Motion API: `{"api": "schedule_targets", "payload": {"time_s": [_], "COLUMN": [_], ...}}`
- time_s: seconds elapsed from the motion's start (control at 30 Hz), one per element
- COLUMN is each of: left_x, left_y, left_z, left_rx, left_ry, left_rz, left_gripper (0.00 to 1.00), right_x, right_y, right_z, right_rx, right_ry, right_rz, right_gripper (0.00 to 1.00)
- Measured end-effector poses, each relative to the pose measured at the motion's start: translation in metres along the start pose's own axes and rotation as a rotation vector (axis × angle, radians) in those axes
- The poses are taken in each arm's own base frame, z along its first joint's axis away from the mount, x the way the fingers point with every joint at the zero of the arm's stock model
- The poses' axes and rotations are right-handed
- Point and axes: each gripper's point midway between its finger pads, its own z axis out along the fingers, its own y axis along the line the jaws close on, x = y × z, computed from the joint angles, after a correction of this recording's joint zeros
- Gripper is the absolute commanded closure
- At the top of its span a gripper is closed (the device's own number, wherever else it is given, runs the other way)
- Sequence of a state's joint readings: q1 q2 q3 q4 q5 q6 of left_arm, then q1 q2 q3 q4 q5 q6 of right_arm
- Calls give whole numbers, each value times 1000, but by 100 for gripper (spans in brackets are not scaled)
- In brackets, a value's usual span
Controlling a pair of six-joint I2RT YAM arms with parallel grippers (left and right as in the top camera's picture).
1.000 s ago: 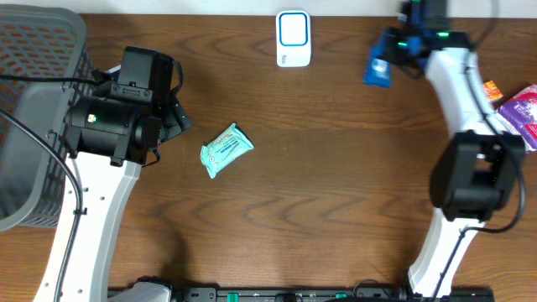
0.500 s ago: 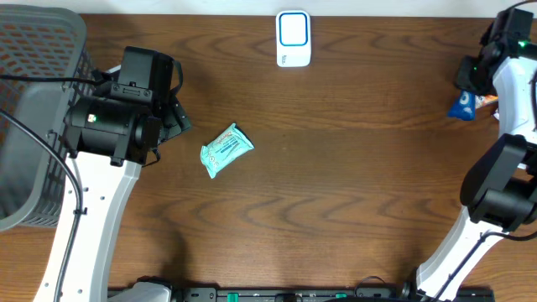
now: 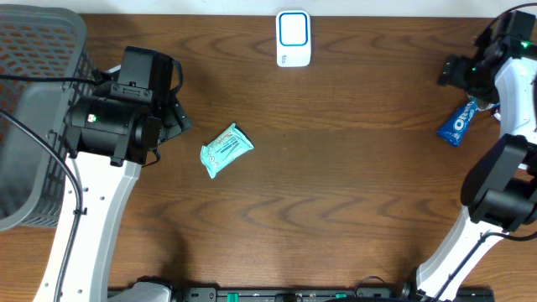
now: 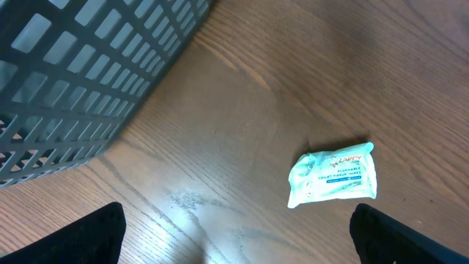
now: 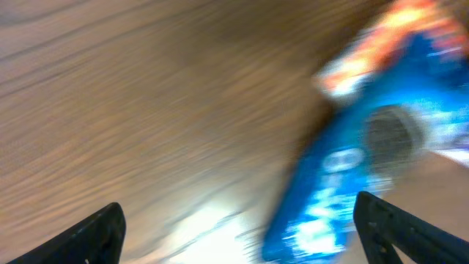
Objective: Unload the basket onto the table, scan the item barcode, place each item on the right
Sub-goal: 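Carry the Oreo bag to the far right and release it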
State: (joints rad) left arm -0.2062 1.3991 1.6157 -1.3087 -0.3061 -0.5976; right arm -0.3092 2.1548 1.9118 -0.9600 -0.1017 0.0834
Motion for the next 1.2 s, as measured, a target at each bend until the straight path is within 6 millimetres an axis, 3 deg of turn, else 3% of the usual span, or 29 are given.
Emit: {"api": "schedule_targets", "payload": {"time_s": [0.03, 0.1, 0.17, 0.27, 0.37, 0.47, 0.63, 0.77, 1.2], "left_x": [0, 0, 0, 0, 0, 0, 0, 0, 0], "left_y": [0, 0, 0, 0, 0, 0, 0, 0, 0], "left_z": [0, 0, 0, 0, 0, 0, 0, 0, 0], "left_rx": [0, 0, 0, 0, 0, 0, 0, 0, 0], "left_ry": [0, 0, 0, 0, 0, 0, 0, 0, 0], "left_rz": [0, 0, 0, 0, 0, 0, 0, 0, 0], "left_gripper": [2, 2, 2, 2, 2, 2, 2, 2, 2], "right_x": [4, 16, 30, 45, 52, 59, 72, 80, 82], "right_y": [11, 33, 52, 70, 70, 57, 22, -7, -88], "right_z": [0, 1, 1, 2, 8, 22, 52, 65, 48], "right_rx": [-37, -92, -110, -78, -14, 52, 190, 288, 540], "right_ry": [17, 59, 109, 153, 161, 159, 138, 120, 129], "right_rz": [-8, -30, -54, -98, -121, -121, -99, -75, 1], "right_gripper": [18, 37, 46, 48, 50, 54, 58, 58, 57]}}
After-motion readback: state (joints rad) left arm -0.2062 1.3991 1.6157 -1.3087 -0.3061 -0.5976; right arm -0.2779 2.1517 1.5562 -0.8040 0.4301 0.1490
